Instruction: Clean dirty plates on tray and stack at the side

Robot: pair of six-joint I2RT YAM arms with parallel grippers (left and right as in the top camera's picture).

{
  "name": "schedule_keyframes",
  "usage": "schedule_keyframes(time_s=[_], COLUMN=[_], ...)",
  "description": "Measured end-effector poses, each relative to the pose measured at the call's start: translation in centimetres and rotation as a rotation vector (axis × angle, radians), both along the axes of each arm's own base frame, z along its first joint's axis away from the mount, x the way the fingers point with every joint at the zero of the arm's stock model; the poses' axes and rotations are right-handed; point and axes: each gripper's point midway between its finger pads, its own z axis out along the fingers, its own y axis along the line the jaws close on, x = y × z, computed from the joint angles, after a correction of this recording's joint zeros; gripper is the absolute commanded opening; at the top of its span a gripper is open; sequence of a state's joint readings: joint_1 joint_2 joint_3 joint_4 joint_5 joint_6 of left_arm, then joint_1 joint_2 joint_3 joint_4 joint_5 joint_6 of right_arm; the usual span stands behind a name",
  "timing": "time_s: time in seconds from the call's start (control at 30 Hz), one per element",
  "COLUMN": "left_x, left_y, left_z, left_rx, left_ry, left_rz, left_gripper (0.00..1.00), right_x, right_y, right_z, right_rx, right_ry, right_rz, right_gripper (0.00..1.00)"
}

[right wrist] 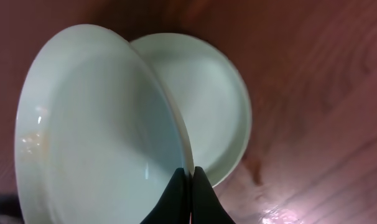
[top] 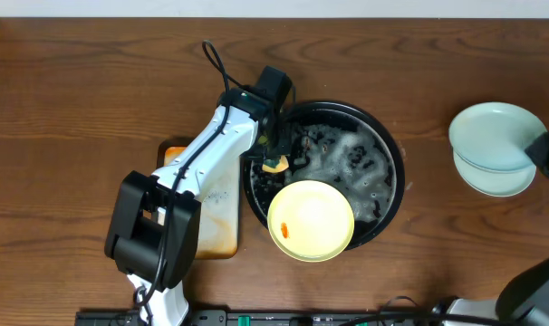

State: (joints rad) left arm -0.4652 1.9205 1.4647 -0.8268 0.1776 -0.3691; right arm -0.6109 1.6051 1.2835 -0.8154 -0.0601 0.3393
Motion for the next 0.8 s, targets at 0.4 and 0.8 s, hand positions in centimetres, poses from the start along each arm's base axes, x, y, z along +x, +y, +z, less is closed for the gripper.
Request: schedule_keyframes(time_s=[0.4, 0.8], left_x=[0.0, 0.0], left_y=[0.0, 0.0], left_z=[0.0, 0.0], left_rx=[0.000, -0.001], left_ry=[-0.001, 0.000], left_rz=[0.000, 0.000], left_gripper=[0.09, 0.09], right_x=[0.0, 1.6], right_y=[-3.3, -2.4], right_z=[-6.3, -6.8], right_rx=[0.055, 0.116], right_ry=[0.081, 0.022], right_rz=[-0.082, -0.012], right_gripper=[0.02, 0.44])
